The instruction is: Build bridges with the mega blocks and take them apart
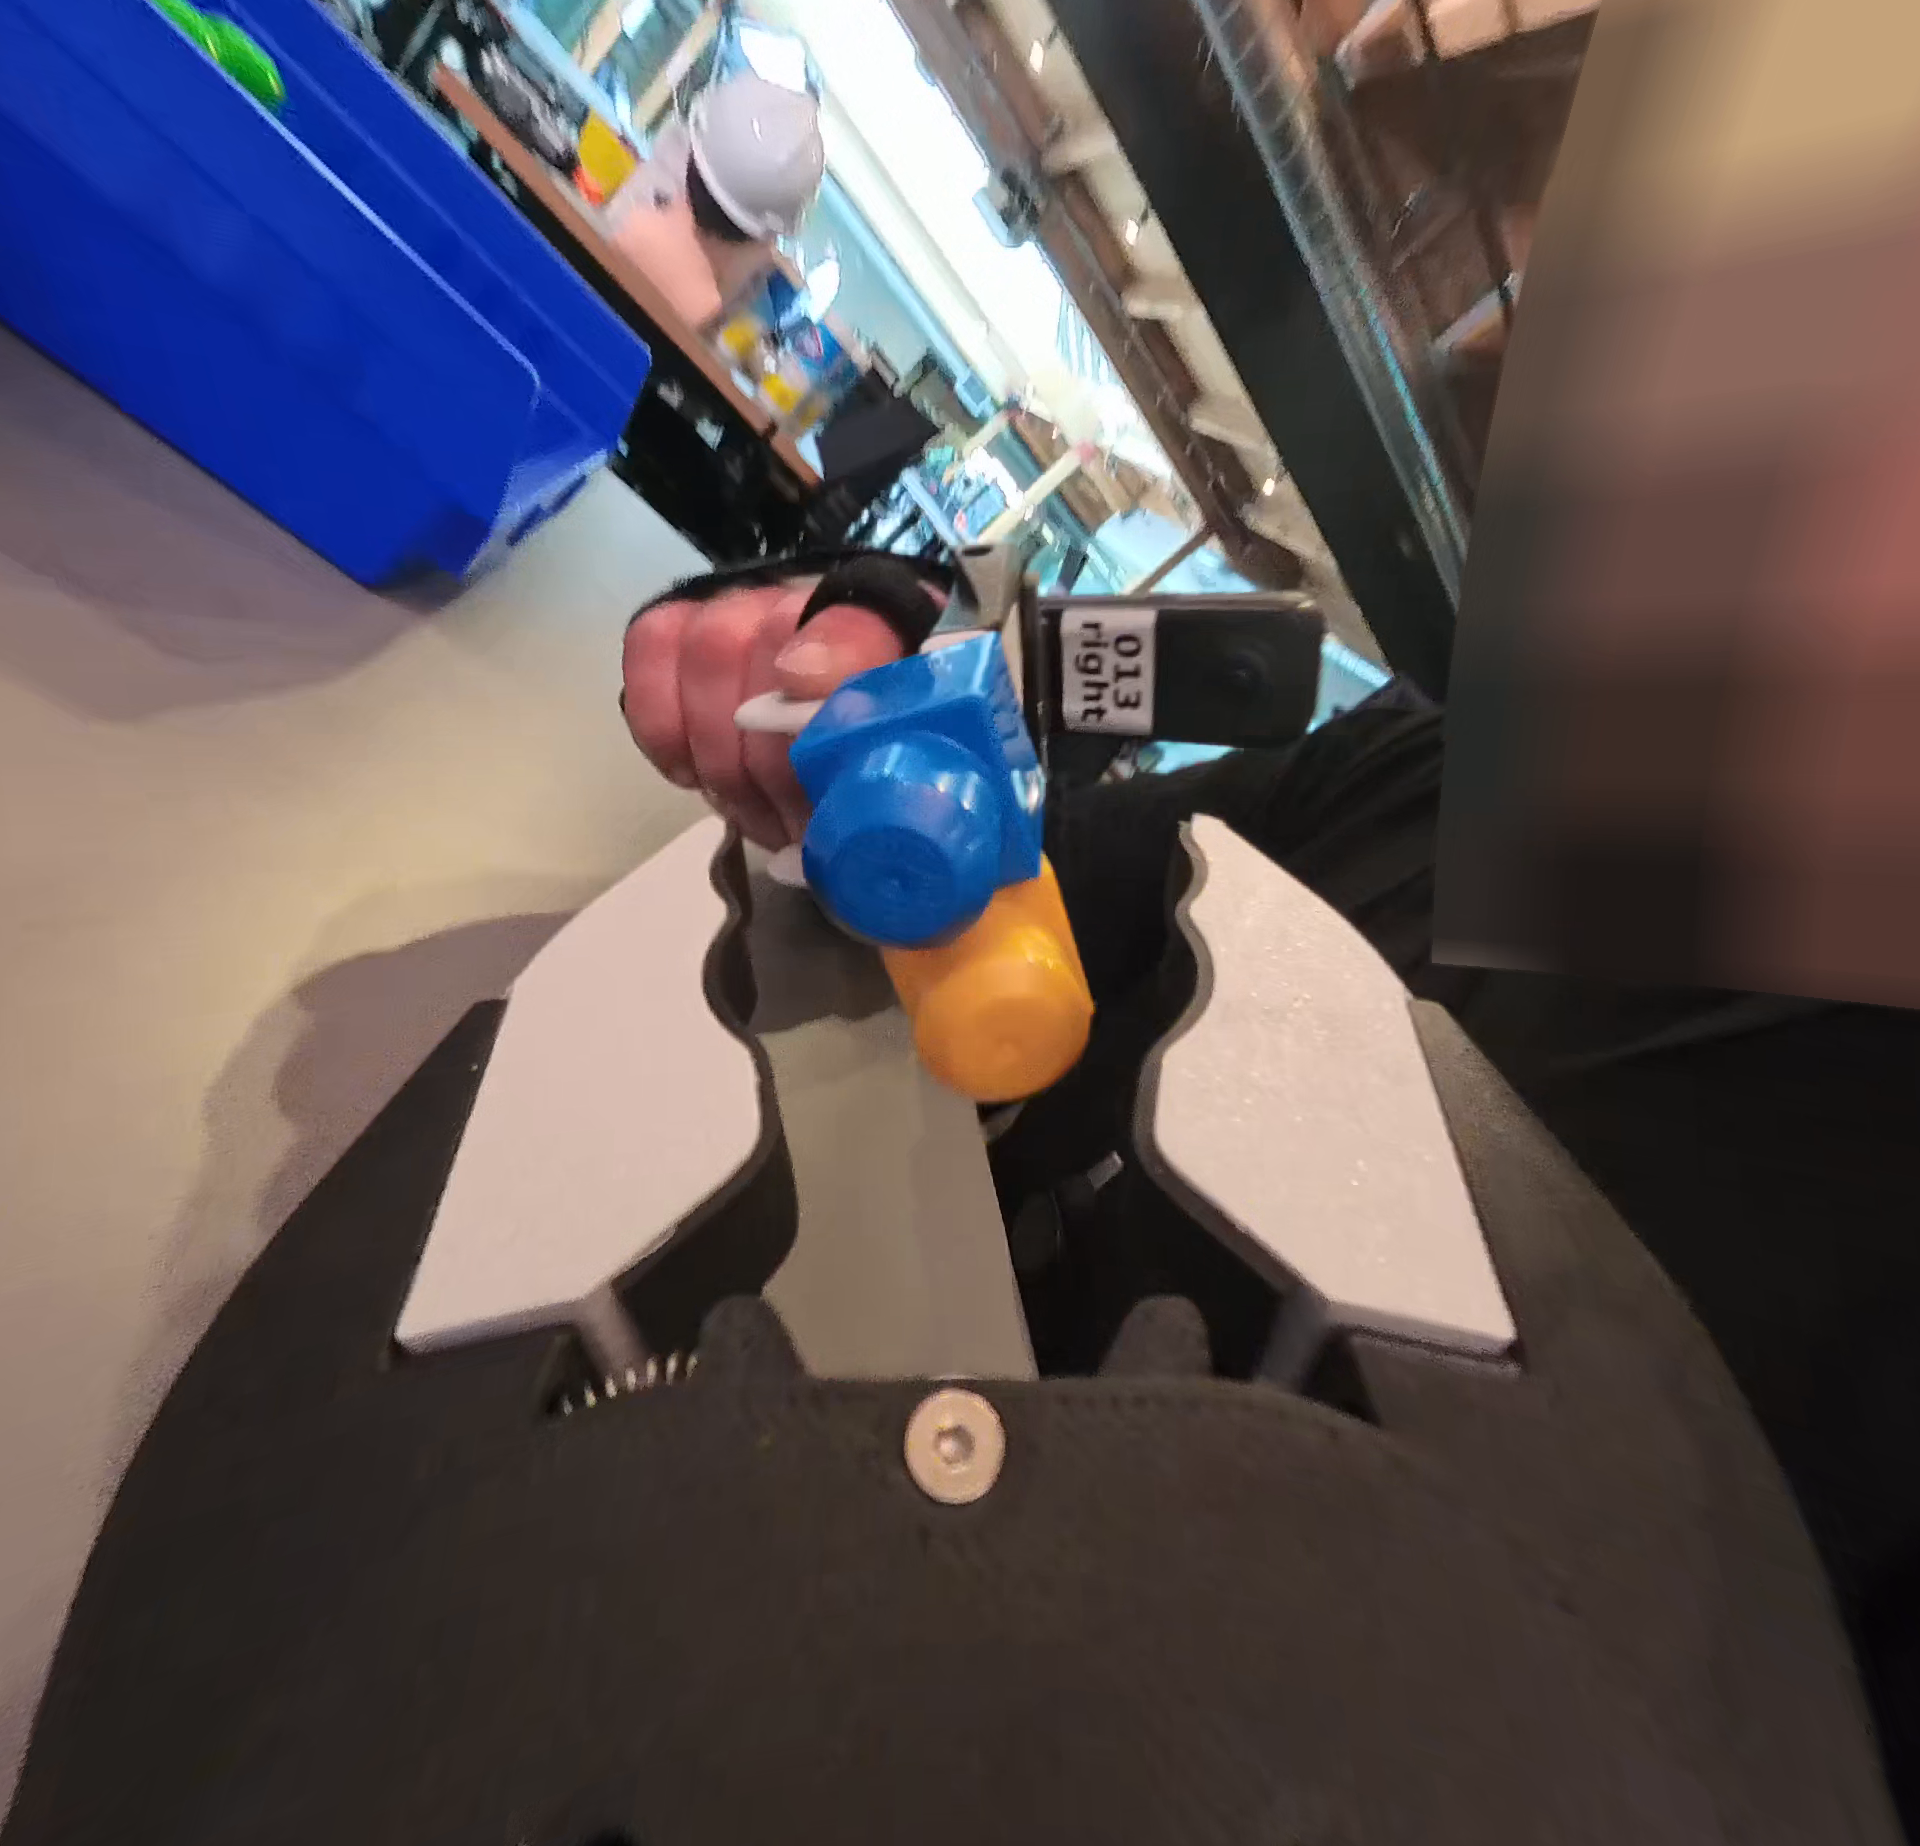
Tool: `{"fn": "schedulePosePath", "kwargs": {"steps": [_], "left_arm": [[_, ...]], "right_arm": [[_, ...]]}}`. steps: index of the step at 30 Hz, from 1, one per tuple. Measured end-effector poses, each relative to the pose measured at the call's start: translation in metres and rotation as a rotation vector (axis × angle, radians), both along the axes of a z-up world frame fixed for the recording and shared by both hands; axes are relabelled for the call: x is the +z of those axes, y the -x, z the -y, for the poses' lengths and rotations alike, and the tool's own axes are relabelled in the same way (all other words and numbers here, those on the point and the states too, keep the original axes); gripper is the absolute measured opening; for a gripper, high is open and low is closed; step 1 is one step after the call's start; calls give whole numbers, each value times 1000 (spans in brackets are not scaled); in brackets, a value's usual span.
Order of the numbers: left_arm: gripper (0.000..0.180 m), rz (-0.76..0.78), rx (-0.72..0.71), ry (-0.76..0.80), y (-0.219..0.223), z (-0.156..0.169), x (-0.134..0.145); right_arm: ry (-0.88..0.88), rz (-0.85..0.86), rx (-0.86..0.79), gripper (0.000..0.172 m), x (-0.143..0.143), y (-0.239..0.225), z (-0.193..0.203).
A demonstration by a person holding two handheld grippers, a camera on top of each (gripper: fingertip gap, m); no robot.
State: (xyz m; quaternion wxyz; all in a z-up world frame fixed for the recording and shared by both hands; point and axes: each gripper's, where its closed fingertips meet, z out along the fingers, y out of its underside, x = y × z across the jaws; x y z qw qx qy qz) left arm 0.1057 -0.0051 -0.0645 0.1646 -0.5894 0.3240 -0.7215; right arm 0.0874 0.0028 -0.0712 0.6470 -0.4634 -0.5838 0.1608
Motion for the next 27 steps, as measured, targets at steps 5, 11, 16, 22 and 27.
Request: {"fn": "schedulePosePath", "kwargs": {"steps": [5,11,16,22,27], "left_arm": [[44,-68,-56,-36,-14,12,-8],[43,-90,-16,-51,-15,7,-12],[41,-199,-11,-119,-14,9,-23],[40,-186,-44,-50,-11,10,-23],[55,-101,-71,3,-4,13,-13]], "right_arm": [[-86,67,-5,7,-6,8,7],[-72,74,-29,9,-10,7,3],[-78,131,-51,14,-18,10,3],[-15,125,-61,7,-20,12,2],[91,-12,-12,7,-7,9,4]]}}
